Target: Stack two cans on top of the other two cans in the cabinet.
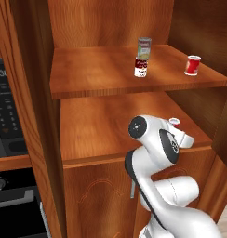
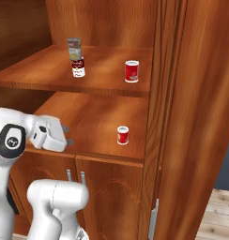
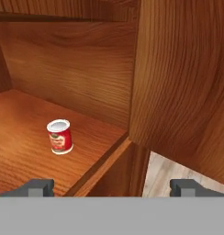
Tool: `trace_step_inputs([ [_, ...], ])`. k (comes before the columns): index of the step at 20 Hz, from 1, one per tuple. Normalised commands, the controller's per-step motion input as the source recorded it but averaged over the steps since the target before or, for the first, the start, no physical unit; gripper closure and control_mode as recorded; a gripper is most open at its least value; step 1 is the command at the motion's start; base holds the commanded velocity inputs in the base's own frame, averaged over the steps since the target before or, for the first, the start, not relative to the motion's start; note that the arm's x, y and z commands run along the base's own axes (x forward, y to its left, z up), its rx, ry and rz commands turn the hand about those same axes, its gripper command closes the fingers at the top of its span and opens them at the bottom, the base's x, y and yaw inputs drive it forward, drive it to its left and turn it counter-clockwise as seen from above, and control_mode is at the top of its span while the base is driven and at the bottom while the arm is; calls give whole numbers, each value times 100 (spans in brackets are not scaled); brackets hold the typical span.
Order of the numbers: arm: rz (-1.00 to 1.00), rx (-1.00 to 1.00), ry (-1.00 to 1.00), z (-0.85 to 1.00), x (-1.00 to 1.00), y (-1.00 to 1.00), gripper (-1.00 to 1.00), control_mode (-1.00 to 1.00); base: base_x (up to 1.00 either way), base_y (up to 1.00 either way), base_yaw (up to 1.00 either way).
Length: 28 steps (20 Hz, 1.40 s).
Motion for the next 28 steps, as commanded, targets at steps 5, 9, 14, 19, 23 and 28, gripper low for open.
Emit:
trace_step_inputs([
  [5, -2, -10, -6, -41, 26, -26, -100, -100, 0, 0, 0],
  [9, -2, -7, -3, -37, 22, -27, -100, -100, 0, 0, 0],
  [14, 0, 0, -4, -29, 11, -33, -100, -100, 0, 0, 0],
  [19, 0, 0, -5, -9, 4, -32, -100, -100, 0, 0, 0],
  [23, 0, 0, -1, -13, 15, -30, -100, -100, 0, 0, 0],
  [28, 0, -1, 0, -13, 26, -21, -100, -100, 0, 0, 0],
])
